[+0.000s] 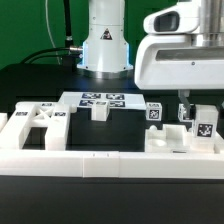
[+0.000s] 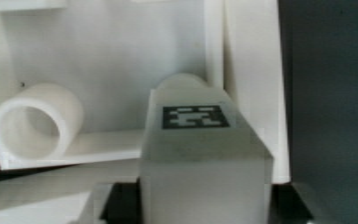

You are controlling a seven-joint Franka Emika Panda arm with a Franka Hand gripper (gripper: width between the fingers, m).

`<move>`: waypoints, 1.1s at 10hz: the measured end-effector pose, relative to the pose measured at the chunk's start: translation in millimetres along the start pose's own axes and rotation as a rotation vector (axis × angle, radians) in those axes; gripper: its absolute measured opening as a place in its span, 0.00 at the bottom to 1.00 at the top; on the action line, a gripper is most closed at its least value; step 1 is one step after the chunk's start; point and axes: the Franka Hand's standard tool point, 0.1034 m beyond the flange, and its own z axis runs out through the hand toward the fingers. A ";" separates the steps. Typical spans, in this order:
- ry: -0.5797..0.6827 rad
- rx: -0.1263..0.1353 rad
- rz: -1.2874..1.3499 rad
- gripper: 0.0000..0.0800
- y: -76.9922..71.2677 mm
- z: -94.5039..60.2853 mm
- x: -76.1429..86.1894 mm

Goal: Assemble chair

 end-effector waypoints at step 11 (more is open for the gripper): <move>0.048 -0.004 0.296 0.76 19.8 -24.6 10.6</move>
Offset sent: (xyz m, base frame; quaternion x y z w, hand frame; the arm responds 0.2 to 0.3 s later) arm -0.0013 0.0049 0.0005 0.0008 0.0050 0.1472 0.9891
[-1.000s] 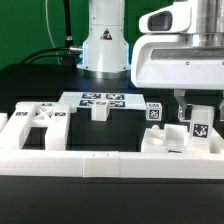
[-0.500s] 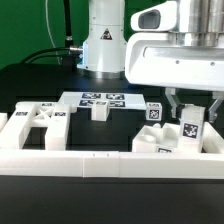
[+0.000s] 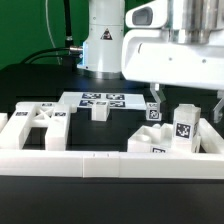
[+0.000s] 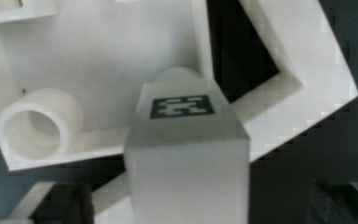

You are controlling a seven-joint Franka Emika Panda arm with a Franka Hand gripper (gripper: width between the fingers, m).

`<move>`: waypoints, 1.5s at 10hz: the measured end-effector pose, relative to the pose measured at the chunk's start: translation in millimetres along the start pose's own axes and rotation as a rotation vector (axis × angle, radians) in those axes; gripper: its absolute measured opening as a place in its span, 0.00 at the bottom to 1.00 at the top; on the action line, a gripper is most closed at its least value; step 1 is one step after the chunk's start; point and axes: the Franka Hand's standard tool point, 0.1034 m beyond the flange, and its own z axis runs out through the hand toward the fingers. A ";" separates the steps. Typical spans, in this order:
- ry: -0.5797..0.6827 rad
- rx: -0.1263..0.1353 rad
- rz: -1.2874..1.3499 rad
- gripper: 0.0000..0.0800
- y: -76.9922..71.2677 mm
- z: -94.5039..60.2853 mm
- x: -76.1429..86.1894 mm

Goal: Assemble chair

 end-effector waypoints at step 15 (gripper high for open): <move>0.058 -0.011 -0.387 0.81 106.5 -6.4 -29.2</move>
Offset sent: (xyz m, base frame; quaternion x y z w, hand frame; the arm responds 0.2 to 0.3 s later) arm 0.0000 0.0000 0.0000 0.0000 0.0000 0.0000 1.0000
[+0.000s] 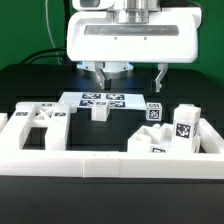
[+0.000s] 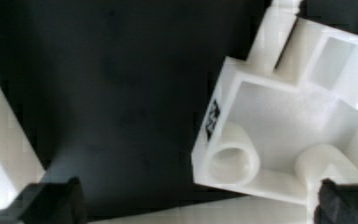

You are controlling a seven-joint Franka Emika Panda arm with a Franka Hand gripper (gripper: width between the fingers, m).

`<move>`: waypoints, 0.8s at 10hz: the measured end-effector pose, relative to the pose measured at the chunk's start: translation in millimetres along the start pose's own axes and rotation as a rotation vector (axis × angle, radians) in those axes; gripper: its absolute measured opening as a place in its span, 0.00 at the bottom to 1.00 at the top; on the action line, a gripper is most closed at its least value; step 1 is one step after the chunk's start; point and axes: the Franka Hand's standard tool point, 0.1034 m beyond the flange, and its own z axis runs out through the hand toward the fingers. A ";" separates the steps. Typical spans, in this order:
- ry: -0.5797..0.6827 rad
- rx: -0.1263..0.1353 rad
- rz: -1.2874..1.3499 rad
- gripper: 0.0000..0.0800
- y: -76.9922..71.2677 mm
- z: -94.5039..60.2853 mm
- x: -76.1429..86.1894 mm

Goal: Assemble chair

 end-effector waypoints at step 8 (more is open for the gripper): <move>-0.002 -0.032 -0.037 0.81 40.7 30.4 -50.3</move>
Offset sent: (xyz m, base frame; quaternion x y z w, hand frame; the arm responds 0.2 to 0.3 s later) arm -0.0383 -0.0199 -0.0280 -0.0065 0.0450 -0.0235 0.9987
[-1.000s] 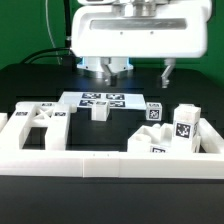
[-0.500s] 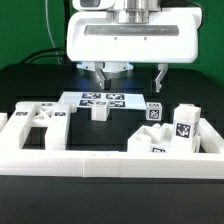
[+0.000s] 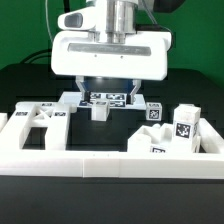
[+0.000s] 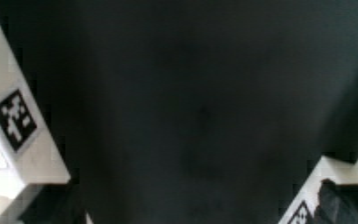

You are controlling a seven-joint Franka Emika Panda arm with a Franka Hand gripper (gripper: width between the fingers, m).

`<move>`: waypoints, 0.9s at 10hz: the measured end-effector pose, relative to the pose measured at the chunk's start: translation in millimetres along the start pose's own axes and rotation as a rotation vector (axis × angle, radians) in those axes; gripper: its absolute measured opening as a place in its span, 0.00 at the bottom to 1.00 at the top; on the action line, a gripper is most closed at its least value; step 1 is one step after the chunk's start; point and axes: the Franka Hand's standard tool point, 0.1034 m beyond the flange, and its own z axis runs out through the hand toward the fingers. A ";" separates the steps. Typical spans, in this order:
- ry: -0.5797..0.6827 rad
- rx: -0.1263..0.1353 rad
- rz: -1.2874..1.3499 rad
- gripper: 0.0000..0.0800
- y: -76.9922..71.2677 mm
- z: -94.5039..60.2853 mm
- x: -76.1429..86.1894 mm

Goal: Assemble chair

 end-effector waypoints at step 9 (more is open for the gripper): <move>-0.569 0.020 0.072 0.81 24.4 2.4 -49.3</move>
Offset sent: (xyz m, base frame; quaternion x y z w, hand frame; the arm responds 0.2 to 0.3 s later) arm 0.0000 0.0000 0.0000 0.0000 -0.1938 0.0000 0.9810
